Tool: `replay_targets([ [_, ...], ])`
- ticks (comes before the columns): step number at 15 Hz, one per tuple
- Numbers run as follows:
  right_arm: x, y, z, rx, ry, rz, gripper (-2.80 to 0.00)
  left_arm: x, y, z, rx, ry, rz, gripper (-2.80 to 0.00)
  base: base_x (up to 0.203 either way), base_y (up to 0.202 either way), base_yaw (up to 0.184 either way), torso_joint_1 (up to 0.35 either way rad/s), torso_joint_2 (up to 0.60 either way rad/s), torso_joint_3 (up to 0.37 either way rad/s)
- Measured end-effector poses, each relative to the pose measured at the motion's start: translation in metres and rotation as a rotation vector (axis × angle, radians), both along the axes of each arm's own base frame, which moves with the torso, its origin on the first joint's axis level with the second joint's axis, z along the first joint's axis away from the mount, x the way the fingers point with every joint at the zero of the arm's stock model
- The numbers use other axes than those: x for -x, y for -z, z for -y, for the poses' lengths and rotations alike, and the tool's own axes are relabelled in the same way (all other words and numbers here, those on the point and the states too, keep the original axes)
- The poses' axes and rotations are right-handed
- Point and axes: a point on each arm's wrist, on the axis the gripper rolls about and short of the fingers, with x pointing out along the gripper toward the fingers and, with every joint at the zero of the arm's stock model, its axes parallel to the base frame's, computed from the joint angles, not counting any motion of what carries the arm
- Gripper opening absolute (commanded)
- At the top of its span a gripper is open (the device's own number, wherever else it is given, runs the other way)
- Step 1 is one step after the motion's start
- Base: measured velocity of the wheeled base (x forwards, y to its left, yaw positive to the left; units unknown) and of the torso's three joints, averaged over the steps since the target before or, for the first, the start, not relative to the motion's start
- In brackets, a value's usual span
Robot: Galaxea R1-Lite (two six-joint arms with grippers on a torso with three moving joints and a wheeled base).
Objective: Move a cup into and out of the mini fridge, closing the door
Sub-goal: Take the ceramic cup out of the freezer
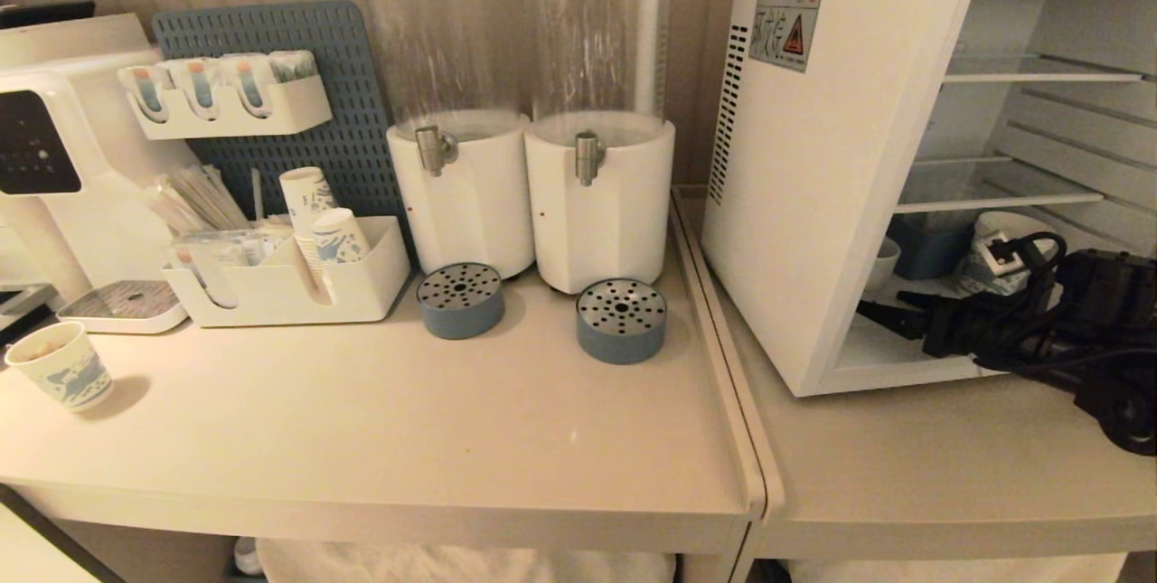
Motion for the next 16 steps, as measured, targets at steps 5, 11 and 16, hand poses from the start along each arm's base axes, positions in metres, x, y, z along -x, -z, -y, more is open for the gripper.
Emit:
replay_targets([
  [5,-0.019,-0.002,-0.004,0.011,-0.023,0.025,0.00,0.000,0.000,0.000,0.001,0.000,0.000,-2.80,0.000,0.000,0.000,0.000,0.00,0.000],
  [11,-0.030,0.004,-0.004,0.026,-0.032,0.033,0.00,0.000,0.000,0.000,0.009,-0.001,-0.002,-2.80,0.000,0.000,0.000,0.000,0.00,0.000],
  [16,-0.039,-0.002,-0.002,0.029,-0.030,0.052,0.00,0.000,0.000,0.000,0.011,0.000,-0.002,-2.80,0.000,0.000,0.000,0.000,0.00,0.000],
])
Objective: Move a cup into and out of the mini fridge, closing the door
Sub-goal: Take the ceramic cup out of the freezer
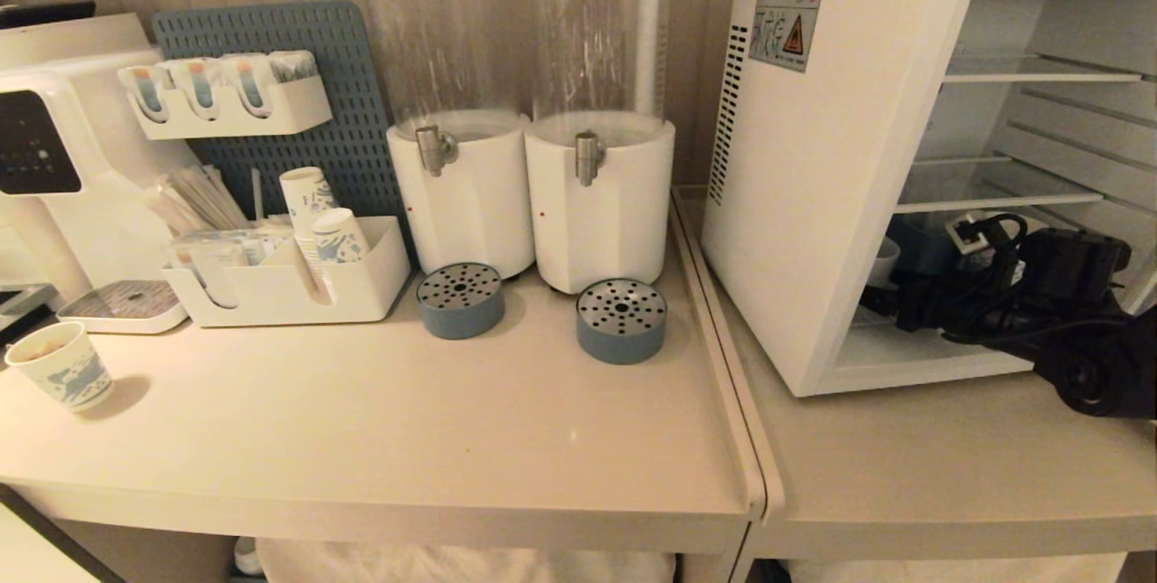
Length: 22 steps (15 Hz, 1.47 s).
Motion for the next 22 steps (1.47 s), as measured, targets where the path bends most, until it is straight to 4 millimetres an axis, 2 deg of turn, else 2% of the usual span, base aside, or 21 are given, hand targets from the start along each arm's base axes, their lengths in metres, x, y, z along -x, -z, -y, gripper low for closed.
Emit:
replay_targets([
  [7,-0.012,-0.001,0.003,-0.002,0.006,-0.002,0.00,0.000,0.000,0.000,0.000,0.000,0.000,-2.80,0.000,0.000,0.000,0.000,0.00,0.000],
  [22,-0.009,0.012,0.002,-0.008,0.006,-0.055,0.00,0.000,0.000,0.000,0.001,-0.001,0.001,-2.80,0.000,0.000,0.000,0.000,0.00,0.000],
])
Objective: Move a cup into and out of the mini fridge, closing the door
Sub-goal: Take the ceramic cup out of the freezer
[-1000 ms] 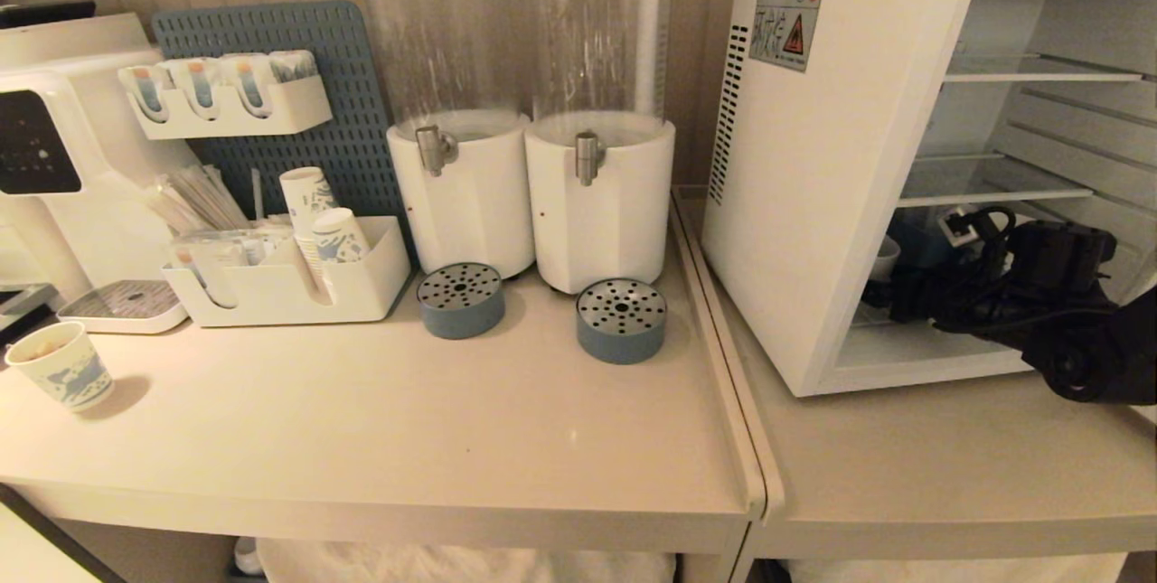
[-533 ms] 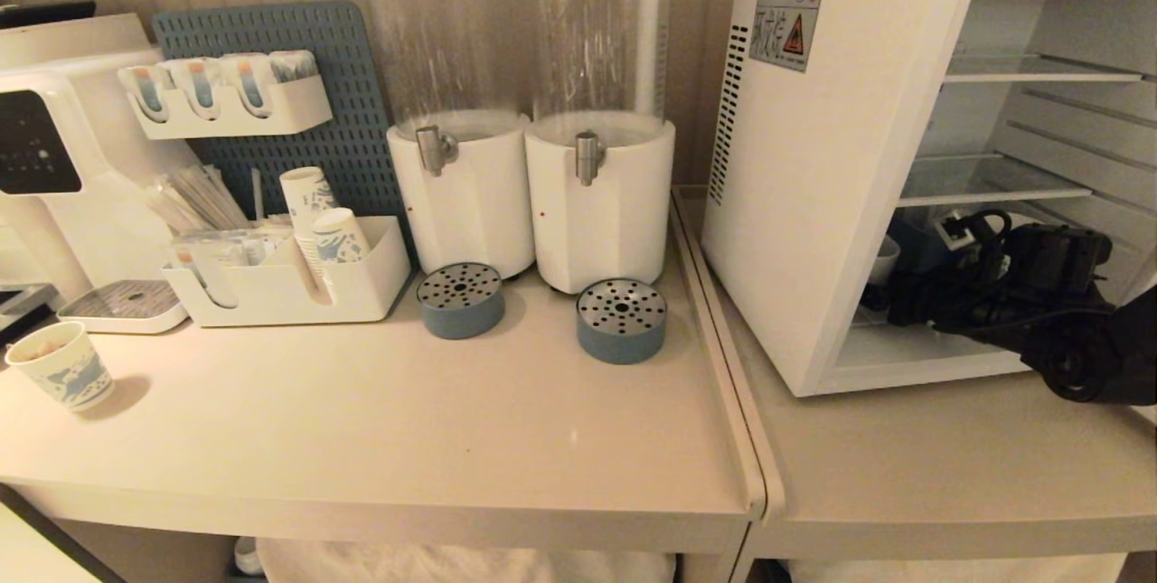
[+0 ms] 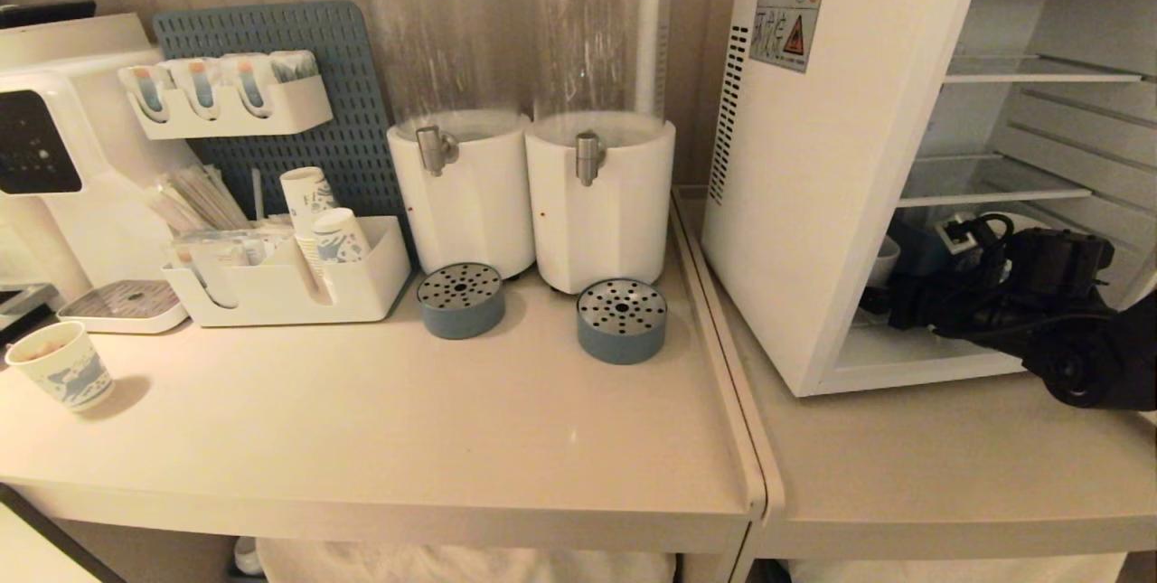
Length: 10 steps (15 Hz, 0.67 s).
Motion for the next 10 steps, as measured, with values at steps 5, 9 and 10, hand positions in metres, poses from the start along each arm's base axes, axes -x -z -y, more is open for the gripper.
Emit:
replay_targets([
  [5,0.0047,0.0056,-0.0008,-0.002,-0.001,-0.023,0.00,0.0000,0.0000,0.0000,0.001,-0.002,0.000,-2.80,0.000,0.000,0.000,0.000,0.00,0.000],
  [9,0.0066,0.0092,-0.0033,0.005,-0.007,-0.037,0.00,0.0000,0.0000,0.0000,0.002,-0.002,0.000,-2.80,0.000,0.000,0.000,0.000,0.00,0.000],
  [10,0.0066,0.0096,-0.0046,0.014,-0.010,-0.034,0.00,0.0000,0.0000,0.0000,0.002,-0.002,0.000,-2.80,0.000,0.000,0.000,0.000,0.00,0.000],
])
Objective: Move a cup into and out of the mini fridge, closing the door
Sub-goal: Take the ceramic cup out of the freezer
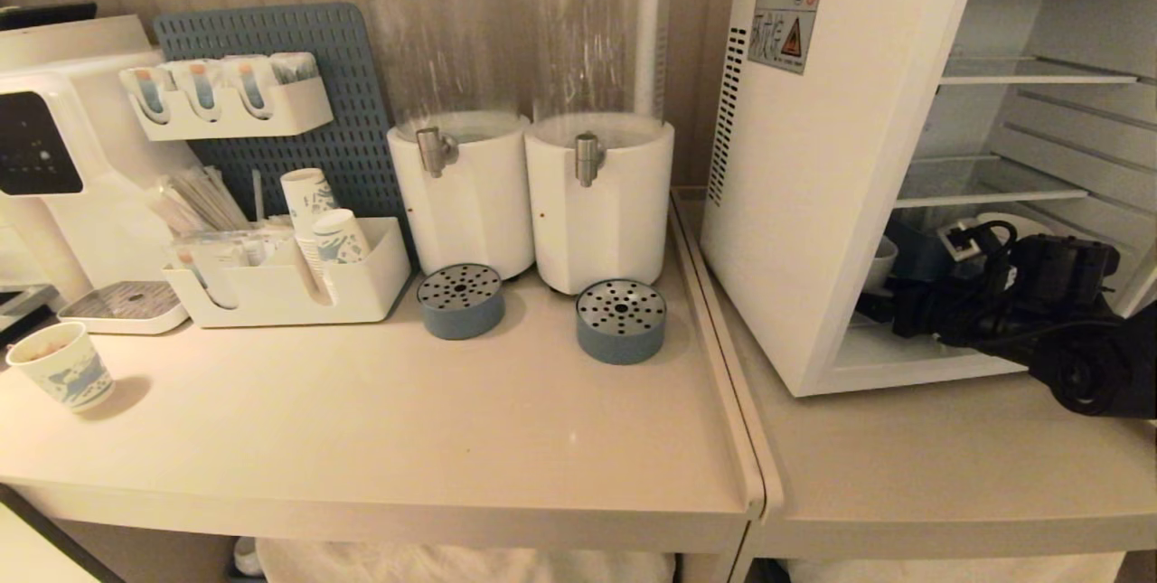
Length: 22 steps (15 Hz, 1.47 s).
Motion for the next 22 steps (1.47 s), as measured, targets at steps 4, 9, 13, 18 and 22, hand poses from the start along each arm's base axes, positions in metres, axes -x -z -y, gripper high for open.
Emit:
replay_targets([
  [4,-0.001,0.005,-0.008,0.045,0.040,0.024,0.00,0.000,0.000,0.000,0.000,0.002,-0.001,-2.80,0.000,0.000,0.000,0.000,0.00,0.000],
  [9,-0.007,0.013,-0.026,0.085,0.092,0.065,0.00,0.000,0.000,0.000,0.000,0.002,-0.001,-2.80,0.000,0.000,0.000,0.000,0.00,0.000],
  [13,-0.009,0.018,-0.032,0.094,0.096,0.060,0.00,0.000,0.000,0.000,0.000,0.002,-0.001,-2.80,0.000,0.000,0.000,0.000,0.00,0.000],
  [18,-0.011,0.019,-0.034,0.096,0.094,0.064,0.00,0.000,0.000,0.000,0.000,0.002,0.000,-2.80,0.000,0.000,0.000,0.000,0.00,0.000],
  [22,-0.012,0.019,-0.034,0.096,0.096,0.069,0.00,0.000,0.000,0.000,0.001,0.001,0.000,-2.80,0.000,0.000,0.000,0.000,0.00,0.000],
])
